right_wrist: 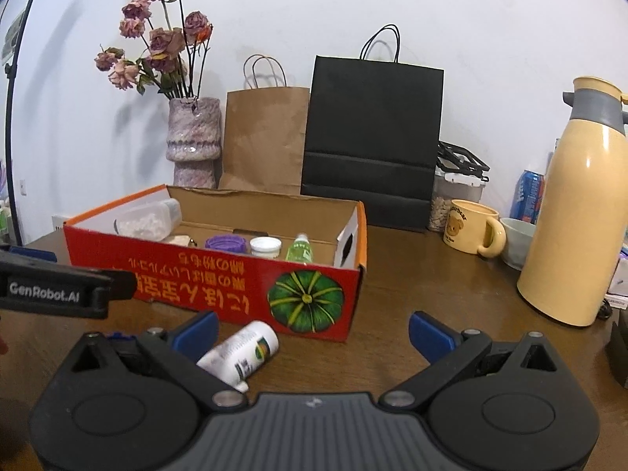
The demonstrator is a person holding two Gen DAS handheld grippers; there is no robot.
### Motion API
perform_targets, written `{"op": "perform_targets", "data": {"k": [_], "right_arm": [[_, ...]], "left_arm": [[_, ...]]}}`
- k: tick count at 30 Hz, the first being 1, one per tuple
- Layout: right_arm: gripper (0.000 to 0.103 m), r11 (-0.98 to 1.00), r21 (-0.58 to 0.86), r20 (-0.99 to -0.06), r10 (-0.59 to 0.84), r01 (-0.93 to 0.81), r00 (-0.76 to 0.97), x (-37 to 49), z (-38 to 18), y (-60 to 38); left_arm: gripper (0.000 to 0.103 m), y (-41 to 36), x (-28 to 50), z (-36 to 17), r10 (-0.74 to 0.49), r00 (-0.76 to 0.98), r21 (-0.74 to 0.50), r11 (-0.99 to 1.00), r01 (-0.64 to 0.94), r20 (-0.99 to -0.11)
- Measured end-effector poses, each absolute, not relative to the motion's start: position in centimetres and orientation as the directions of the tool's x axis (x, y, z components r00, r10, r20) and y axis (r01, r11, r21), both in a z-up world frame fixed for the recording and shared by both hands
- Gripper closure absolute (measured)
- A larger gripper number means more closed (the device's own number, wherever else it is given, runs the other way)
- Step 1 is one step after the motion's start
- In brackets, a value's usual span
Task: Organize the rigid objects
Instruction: 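Lower the left gripper onto the blue ridged cap and close it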
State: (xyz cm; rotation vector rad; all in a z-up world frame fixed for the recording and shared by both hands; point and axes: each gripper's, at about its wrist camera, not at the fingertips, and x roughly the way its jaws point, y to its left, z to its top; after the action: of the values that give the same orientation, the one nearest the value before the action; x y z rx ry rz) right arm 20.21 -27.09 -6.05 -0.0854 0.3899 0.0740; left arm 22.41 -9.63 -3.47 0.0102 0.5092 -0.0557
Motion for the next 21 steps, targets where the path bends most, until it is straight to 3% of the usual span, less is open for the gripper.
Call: {"op": "perform_targets", "data": {"k": [21], "right_arm": [[0.0, 0.996, -0.064, -0.44, 0.032, -0.067, 0.897, 18.4, -6.8, -28.6]], "left_arm": [[0.0, -11.1, 19.4, -5.1, -0.078, 0.834, 0.007, 0.995, 0.098, -0.546]]}}
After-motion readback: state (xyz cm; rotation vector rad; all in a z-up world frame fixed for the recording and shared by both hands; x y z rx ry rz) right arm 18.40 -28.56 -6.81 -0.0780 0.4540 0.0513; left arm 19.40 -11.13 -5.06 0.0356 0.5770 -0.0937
